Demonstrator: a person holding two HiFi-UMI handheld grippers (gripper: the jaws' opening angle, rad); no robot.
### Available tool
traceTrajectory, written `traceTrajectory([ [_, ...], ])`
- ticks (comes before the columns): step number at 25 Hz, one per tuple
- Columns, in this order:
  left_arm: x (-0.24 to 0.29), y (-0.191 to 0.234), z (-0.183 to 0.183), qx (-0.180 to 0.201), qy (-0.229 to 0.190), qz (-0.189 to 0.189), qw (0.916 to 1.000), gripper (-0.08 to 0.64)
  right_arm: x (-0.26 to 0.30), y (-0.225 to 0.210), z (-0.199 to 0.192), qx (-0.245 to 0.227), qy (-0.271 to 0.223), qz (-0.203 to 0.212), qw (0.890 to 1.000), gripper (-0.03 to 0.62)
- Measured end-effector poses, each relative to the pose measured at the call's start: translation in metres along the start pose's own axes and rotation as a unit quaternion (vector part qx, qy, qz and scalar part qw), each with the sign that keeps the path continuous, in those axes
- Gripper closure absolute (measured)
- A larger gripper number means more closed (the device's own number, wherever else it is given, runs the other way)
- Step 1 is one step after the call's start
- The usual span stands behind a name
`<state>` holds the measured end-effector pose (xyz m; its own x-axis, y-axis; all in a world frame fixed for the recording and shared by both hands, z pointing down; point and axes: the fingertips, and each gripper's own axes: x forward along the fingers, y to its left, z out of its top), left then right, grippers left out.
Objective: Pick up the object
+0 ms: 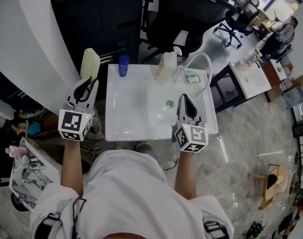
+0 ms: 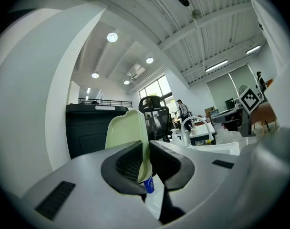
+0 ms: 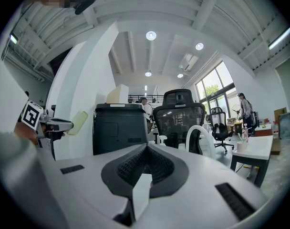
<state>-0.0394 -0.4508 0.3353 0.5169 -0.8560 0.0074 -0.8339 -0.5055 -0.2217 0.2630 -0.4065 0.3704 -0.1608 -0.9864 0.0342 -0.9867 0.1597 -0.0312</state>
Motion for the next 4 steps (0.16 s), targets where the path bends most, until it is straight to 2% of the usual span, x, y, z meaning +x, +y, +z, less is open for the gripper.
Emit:
traceTrajectory([
  [4,0.0033,-0.0008,0.0008,0.002,-0.001,-0.002,1.0,0.499,0.0013,-0.0022,0.0003,0.003,-0.002,-0.002,1.0,0.588],
])
